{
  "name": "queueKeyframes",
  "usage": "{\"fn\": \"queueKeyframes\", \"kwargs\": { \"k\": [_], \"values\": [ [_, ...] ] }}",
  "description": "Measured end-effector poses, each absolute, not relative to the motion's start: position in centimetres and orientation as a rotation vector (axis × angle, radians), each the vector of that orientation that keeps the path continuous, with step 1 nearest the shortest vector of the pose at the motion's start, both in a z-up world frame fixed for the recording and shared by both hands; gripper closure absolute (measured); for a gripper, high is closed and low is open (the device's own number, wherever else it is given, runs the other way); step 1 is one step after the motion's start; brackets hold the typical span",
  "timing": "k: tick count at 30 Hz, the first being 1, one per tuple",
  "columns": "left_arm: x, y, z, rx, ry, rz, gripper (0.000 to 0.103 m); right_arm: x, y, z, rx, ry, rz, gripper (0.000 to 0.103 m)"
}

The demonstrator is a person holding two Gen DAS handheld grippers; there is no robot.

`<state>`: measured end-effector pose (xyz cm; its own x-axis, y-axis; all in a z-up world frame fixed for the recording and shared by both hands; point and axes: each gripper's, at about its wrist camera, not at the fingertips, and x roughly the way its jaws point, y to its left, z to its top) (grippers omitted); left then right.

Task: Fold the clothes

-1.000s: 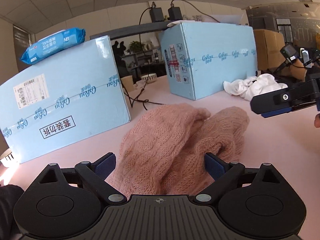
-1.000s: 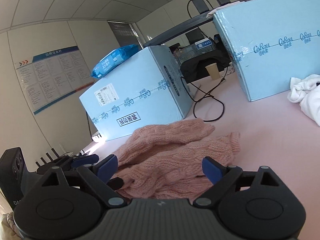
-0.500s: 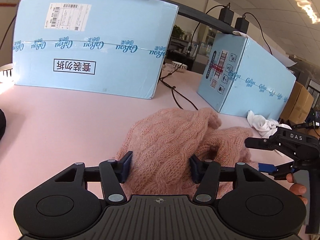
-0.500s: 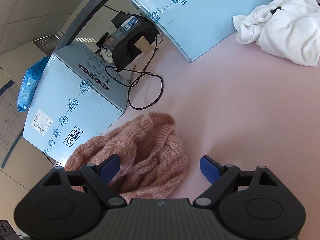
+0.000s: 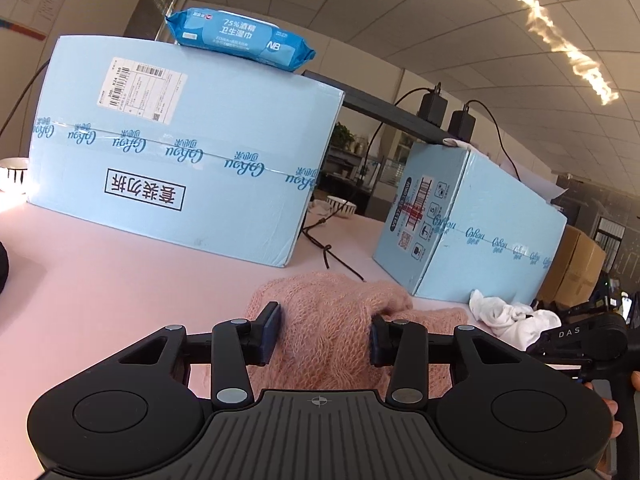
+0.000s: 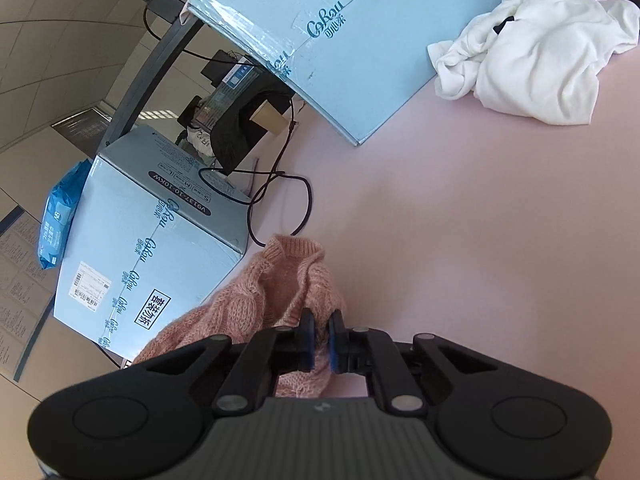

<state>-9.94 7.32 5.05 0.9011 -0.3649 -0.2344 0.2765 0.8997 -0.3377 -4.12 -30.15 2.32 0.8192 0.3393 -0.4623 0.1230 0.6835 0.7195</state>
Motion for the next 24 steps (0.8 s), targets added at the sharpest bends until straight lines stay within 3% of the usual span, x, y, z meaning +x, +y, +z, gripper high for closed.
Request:
{"fn": "queueKeyframes", "kwargs": {
  "k": [8, 10, 14, 18, 21, 23, 24],
  "values": [
    [-10.5, 7.8, 5.7, -0.303, 0.256, -0.360, 0.061, -9.9, -37.0, 4.2, 0.810, 0.469, 0.068, 0.096],
    [-10.5, 7.4, 5.6, -0.282, 0.268, -0.381, 0.054, -11.6, -38.5, 4.3, 0.788, 0.471, 0.031, 0.096],
    [-9.9, 5.8, 5.8, -0.252, 0.315, -0.489, 0.025, -14.9, -40.2, 3.4, 0.725, 0.520, -0.022, 0.096],
    [-8.9, 3.1, 6.5, -0.185, 0.369, -0.599, 0.017, -17.5, -41.1, 1.3, 0.704, 0.595, -0.054, 0.095],
    [-7.5, 0.0, 6.7, -0.107, 0.441, -0.606, 0.013, -19.2, -41.2, 0.0, 0.711, 0.610, -0.043, 0.087],
    [-5.9, -2.0, 6.2, -0.083, 0.567, -0.564, 0.012, -20.1, -41.5, -0.2, 0.713, 0.581, -0.036, 0.074],
    [-5.3, -2.7, 5.8, -0.072, 0.623, -0.541, 0.012, -20.6, -41.6, -0.2, 0.716, 0.564, -0.033, 0.061]
  ]
}}
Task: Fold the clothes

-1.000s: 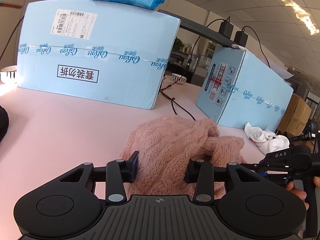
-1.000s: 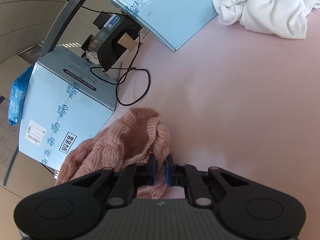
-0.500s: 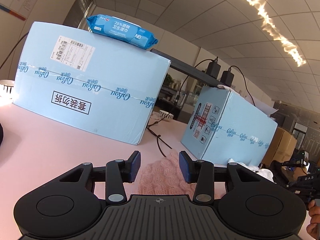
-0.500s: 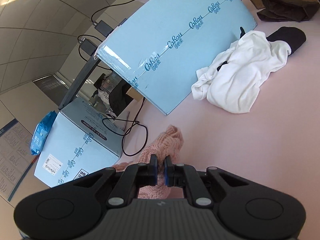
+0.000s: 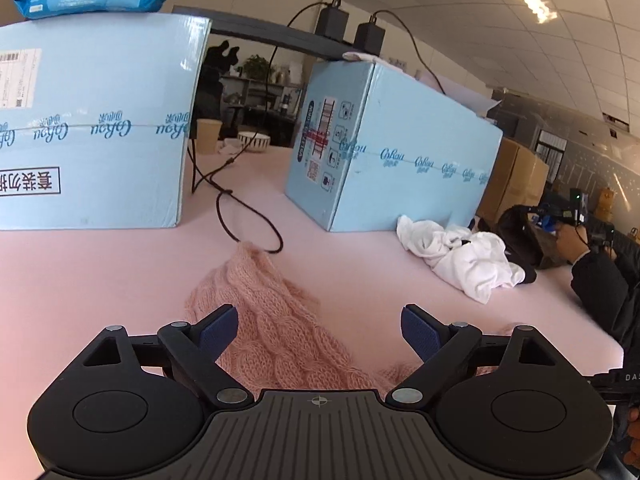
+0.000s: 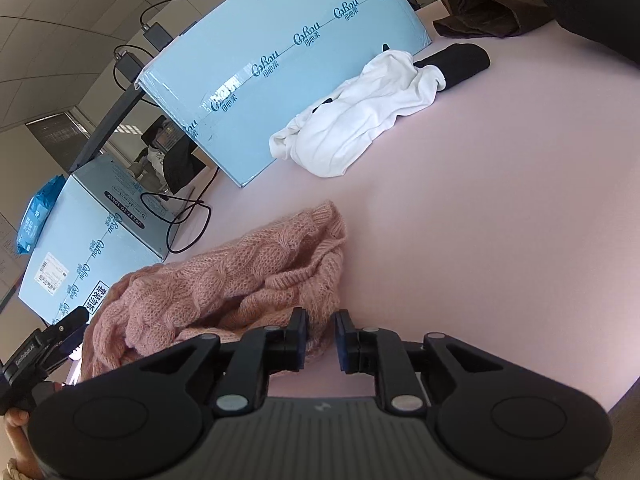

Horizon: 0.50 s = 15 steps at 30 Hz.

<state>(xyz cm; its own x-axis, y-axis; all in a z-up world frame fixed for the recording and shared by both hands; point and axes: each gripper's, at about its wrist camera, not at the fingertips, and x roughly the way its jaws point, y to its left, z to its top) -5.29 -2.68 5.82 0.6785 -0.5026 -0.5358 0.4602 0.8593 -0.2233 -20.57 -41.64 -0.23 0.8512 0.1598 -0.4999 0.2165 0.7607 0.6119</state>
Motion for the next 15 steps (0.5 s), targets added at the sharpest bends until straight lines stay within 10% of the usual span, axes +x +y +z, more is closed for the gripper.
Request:
{"fn": "queueKeyframes", "kwargs": {
  "k": [9, 10, 12, 15],
  "values": [
    [-2.6, -2.8, 2.3, -0.176, 0.690, -0.474, 0.016, -22.7, -41.1, 1.6, 0.561, 0.414, -0.074, 0.042],
    [-1.8, -1.9, 2.2, -0.283, 0.691, -0.464, 0.023, -22.7, -41.2, 1.6, 0.564, 0.414, -0.074, 0.042],
    [-0.6, -0.1, 1.9, -0.433, 0.691, -0.400, 0.076, -22.6, -41.5, 1.3, 0.595, 0.424, -0.063, 0.042],
    [-0.1, 0.9, 1.8, -0.410, 0.646, -0.330, 0.095, -22.6, -42.0, 0.9, 0.635, 0.437, -0.056, 0.042]
  ]
}}
